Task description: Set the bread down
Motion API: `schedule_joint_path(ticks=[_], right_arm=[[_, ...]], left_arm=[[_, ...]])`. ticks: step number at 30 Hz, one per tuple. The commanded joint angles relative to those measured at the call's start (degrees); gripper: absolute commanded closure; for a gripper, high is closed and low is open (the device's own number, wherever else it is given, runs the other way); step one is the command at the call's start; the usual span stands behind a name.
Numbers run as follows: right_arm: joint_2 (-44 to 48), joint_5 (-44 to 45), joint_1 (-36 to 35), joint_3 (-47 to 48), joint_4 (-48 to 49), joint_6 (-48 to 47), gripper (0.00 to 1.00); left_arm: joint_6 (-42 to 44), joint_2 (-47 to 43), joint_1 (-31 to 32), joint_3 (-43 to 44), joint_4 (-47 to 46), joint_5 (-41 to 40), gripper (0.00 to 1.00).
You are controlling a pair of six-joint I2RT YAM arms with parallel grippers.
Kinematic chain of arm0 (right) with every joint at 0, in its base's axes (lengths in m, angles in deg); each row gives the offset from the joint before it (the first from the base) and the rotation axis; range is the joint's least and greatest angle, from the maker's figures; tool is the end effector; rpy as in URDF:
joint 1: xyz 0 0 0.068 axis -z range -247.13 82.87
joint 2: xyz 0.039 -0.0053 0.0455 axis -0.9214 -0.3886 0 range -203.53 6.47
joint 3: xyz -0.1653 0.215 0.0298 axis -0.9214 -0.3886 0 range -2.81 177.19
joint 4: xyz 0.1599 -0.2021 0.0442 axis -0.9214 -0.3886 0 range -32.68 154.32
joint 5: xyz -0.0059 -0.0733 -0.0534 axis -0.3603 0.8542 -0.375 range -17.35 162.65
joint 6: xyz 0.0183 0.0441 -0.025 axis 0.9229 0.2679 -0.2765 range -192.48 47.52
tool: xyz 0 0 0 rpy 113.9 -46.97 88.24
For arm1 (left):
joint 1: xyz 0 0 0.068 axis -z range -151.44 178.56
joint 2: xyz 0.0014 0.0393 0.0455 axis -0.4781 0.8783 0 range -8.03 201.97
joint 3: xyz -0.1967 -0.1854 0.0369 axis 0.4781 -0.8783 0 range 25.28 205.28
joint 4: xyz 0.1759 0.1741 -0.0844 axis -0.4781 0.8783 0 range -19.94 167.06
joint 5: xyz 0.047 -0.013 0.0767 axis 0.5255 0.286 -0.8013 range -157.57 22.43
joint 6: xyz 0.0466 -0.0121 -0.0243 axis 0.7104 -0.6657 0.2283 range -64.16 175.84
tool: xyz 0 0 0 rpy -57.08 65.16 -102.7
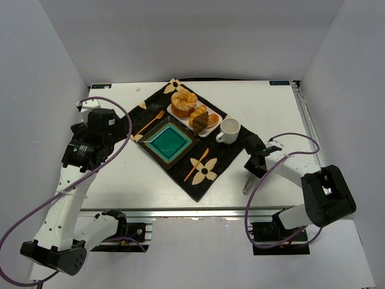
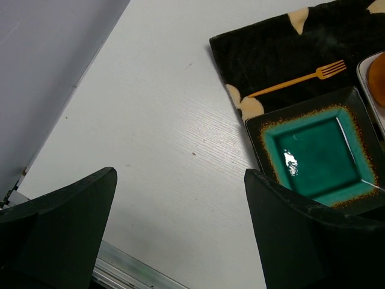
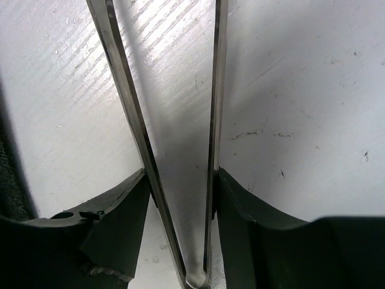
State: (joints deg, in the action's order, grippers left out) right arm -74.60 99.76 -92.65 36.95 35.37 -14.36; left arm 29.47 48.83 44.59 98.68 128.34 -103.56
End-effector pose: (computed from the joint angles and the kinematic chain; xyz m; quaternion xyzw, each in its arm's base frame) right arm 0.2222 0.0881 0.1582 0.3074 0.9080 -0.0609 0.2782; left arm 0.1694 -0.0269 0.3934 -0.2041 0.8531 0.1223 0.4644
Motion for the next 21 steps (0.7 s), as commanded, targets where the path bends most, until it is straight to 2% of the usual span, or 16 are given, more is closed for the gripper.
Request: schedule_joint_path(ticks=[1,4,10,21], right_arm=[[-0.84,-5.67,-1.02,-1.54,-2.69,2.78,0.48],[0.13,-5.32,-1.02,-0.31,-3.83,2.34,0.48],[7.23,-4.00,-1.11,6.89,-12.70,-2.75,0.50],[14.01,-4.00,-1.11,30.26,-35.63,-14.88,0.48]], left_arm=[[0.18,-1.14,0.14,-0.72,-0.01,-0.49,0.02],[0.27,-1.14,0.14,-0.72,-0.18,-0.40,0.02],[0.62,-0.52,0.14,0.51,-0.54,-0.84,0.02],[0.18,1.94,0.05,2.62,-3.26,1.79,0.02]])
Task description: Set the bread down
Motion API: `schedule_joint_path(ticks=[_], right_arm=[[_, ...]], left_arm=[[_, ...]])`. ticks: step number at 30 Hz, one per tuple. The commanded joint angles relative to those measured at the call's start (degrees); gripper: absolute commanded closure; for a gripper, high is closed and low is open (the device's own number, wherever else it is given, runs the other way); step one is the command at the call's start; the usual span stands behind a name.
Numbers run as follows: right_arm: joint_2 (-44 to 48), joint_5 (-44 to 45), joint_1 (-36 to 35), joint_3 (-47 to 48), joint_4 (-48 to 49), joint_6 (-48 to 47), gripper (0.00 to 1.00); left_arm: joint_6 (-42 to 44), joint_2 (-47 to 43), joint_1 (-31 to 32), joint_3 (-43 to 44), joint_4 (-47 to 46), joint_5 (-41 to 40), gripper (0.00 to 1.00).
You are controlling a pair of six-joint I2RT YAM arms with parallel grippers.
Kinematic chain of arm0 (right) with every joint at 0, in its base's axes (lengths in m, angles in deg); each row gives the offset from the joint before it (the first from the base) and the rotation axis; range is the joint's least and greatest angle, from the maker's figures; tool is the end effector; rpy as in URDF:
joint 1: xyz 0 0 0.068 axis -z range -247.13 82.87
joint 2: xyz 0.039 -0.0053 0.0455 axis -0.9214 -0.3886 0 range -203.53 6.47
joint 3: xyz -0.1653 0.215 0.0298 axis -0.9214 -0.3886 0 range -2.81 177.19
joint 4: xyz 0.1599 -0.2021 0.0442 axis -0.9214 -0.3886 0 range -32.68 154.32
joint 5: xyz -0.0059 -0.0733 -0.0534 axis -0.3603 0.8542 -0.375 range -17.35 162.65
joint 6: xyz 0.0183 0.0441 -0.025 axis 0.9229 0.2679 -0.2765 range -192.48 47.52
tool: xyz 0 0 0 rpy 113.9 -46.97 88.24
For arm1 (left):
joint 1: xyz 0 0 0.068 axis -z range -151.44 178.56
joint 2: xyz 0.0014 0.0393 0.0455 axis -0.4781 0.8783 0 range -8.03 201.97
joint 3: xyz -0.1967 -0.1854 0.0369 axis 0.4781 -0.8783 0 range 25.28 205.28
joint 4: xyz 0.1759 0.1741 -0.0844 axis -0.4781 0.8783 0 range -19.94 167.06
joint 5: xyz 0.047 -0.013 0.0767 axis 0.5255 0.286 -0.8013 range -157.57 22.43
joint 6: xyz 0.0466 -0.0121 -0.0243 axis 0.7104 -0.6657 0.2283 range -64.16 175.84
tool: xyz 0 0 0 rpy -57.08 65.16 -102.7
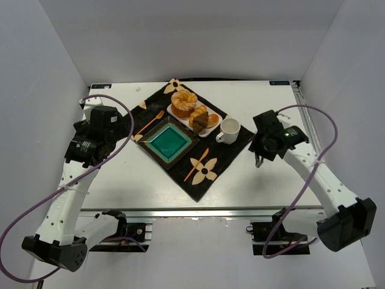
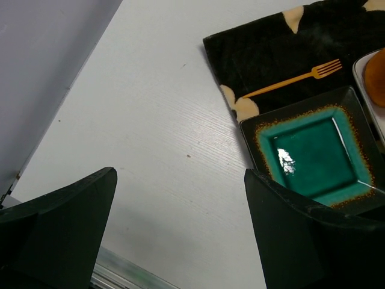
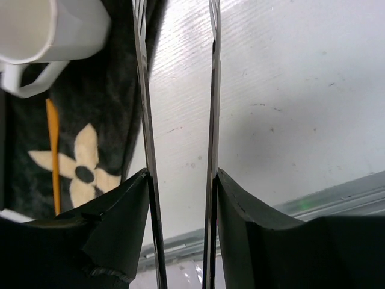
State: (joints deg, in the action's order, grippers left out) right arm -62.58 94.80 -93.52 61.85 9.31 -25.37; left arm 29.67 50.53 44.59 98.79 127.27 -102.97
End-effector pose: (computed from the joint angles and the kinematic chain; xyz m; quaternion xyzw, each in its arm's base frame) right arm 0.2111 0.0898 0.3091 0.2202 0.9220 0.0065 0.3184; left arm 0.1785 -0.0298 0.3907 -0.1996 0.8569 0.1206 0.4597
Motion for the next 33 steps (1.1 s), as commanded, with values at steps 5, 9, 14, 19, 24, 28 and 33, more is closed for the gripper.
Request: schedule_joint_path(ticks=[5,9,14,19,24,28,33], right_arm=[[1.91,-1.22,-0.24,13.02,-11.80,-7.37,0.48],[-1.68,-7.55,-0.15,18.99,-7.67,-11.16,0.48],[-9.06,-14.31,-0.85,31.03,-2.40,-13.27,0.48],[-19.43,-16.79,-3.92,42.18,0.86,-14.42,0.51],[-29.46,-14.07,-7.27,51.52,-1.68,-10.74,0.50],[-33.76,-11.79,-9.11,54.60,-2.39,-6.60,0.49],[-35.88,-8.10,-11.84,54.34,-4.49,-5.28,0.46]], left_arm=[[-0.37,0.85,0.31,2.69,-4.12,2.09,0.02],[0.07,1.55,1.02,3.74,-3.95,1.74,0.02],[1.12,1.03,1.55,4.79,-3.33,-0.90,0.02],[2.00,0.67,1.55,5.23,-2.90,-2.66,0.02],[2.27,0.67,1.55,6.11,-2.02,-4.68,0.02],[2.36,0.50,1.55,6.29,-1.49,-5.30,0.02],[2.36,0.06,1.55,6.03,-1.14,-6.09,0.02]])
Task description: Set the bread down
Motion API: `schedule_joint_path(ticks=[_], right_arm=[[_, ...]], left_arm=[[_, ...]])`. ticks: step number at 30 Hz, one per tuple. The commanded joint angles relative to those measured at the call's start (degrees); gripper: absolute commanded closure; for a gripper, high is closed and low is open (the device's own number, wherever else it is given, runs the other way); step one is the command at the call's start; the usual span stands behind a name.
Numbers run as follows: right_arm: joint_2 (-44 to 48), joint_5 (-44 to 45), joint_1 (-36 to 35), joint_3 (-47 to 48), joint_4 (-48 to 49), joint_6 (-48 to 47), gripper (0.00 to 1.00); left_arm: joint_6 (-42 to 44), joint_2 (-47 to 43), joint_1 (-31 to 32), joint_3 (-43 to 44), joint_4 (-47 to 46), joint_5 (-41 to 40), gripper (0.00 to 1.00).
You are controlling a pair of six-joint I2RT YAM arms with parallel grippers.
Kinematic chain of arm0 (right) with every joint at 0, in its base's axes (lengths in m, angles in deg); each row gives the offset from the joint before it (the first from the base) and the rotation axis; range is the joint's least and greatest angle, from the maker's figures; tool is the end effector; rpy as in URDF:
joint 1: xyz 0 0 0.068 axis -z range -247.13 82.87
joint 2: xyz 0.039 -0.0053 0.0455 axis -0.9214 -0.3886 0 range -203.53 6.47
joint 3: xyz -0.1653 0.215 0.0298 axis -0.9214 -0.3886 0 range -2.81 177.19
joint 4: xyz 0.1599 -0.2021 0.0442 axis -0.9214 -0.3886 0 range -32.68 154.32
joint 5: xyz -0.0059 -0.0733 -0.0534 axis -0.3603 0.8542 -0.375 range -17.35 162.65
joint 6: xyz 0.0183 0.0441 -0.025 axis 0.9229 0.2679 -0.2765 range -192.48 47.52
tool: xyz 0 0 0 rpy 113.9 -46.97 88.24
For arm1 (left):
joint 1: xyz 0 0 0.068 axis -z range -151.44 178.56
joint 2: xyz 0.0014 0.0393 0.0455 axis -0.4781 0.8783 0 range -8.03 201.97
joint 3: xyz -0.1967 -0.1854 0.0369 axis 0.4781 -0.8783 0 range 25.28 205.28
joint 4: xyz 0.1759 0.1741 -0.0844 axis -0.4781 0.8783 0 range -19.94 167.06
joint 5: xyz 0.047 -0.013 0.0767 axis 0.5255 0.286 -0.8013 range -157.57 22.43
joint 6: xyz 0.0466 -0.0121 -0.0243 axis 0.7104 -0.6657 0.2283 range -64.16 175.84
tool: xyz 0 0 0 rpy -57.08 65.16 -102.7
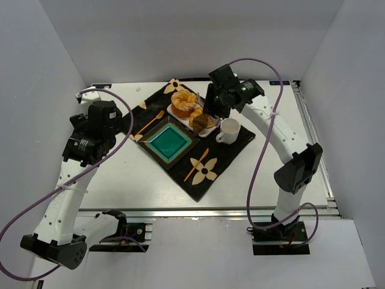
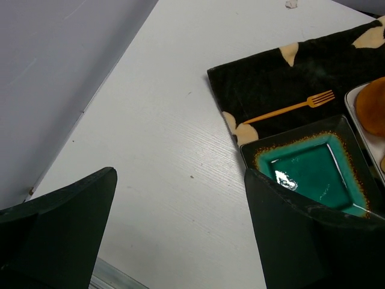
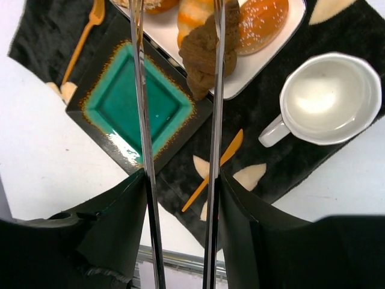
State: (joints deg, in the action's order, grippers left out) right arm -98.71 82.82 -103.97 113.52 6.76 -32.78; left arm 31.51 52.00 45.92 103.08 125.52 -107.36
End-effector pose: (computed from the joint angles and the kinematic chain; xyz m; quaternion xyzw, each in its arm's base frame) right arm 0.3185 0.2307 0.3956 0.0560 0.9237 0.1645 0.3413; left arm 0.1818 -0.0329 0.4122 -0.2011 0.8333 0.1380 0.4960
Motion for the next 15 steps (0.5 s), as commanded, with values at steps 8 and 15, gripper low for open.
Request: schedule_joint_path(ticks=[8,15], right_arm=[[-0.28,7.40,-3.33,-1.55,-3.08,6.09,0.42],[-1.25,6.70,-3.77,-4.70,-2.38,6.97,0.38]], left_arm=[[0.78,-1.85,0.13,1.30,0.44,-1.87,0.02],[0.78,-2.46,0.21,0.60,0.26,-1.25,0.02]])
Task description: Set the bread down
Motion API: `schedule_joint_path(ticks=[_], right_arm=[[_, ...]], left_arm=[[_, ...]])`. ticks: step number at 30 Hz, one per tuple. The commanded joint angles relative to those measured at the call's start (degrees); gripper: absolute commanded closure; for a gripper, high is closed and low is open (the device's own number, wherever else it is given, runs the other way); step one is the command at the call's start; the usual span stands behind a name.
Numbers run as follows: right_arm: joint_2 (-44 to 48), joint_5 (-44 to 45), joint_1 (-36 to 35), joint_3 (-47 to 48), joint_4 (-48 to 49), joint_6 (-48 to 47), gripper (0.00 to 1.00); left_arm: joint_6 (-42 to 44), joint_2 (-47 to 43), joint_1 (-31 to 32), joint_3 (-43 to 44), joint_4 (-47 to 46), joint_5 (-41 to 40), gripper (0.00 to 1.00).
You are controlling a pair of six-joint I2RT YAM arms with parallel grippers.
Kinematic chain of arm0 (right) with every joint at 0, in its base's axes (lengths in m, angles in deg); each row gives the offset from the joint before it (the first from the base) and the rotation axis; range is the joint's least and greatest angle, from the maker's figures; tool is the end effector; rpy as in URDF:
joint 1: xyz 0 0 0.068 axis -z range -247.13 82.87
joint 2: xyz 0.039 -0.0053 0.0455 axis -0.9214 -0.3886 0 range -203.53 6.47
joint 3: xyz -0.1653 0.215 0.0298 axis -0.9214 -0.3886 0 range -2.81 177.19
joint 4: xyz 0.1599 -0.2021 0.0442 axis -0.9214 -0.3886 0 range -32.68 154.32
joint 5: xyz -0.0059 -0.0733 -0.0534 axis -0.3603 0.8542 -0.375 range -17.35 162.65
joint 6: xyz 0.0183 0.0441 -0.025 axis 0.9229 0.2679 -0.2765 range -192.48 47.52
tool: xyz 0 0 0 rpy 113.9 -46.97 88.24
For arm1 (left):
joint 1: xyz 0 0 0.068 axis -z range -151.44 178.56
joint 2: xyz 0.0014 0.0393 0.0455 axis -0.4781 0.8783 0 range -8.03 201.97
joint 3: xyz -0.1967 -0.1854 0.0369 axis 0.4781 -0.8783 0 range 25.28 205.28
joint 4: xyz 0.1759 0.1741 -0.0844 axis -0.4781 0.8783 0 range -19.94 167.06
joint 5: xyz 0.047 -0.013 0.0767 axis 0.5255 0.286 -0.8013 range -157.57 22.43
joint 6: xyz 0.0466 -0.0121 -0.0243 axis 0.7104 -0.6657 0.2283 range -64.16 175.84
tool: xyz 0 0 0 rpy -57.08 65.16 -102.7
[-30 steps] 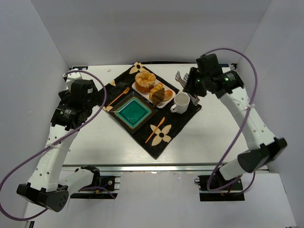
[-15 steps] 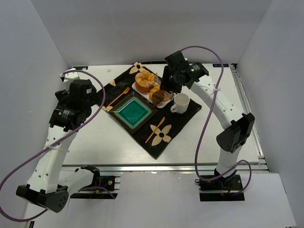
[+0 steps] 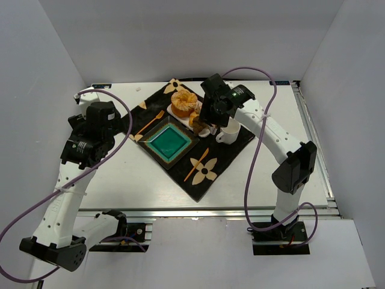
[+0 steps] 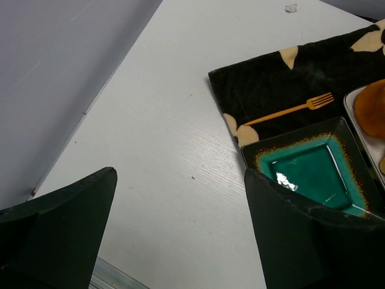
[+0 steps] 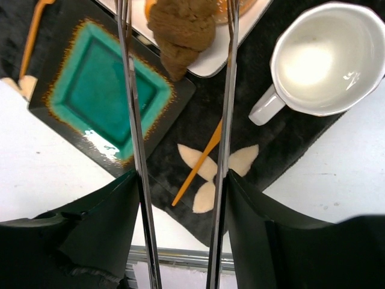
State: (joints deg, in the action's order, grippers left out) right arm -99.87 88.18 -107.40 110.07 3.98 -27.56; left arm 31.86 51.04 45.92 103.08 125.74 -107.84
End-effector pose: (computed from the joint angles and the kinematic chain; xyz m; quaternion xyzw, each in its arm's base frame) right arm 0.3075 0.2480 0.3670 0.0802 0.9393 0.1138 0.3135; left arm 0.1767 -0.0311 0.4147 -0.2021 0.8298 0.1402 0.5010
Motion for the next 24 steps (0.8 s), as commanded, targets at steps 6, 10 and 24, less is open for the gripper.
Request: schedule_joint_path(ticks=[6,10,24], right_arm=[[-0.79,-0.93,-0.33,-3.36,3.02,1.83,0.37],[-1.49,-1.90,-0.68,-4.25,4.52,1.74,0.37],[-3.87,-1.99,-1.04,-5.74,4.17,2.01,0.37]], left_arm=[[0.61,-2.11,0.21,0.07,-0.13,-0.69,0.02],[0.61,-2.47,0.21,-0.10,-0.13,-0.77,0.02],[1.22,-3.26,0.30,-0.81,-0.49,-2.27,0.02]])
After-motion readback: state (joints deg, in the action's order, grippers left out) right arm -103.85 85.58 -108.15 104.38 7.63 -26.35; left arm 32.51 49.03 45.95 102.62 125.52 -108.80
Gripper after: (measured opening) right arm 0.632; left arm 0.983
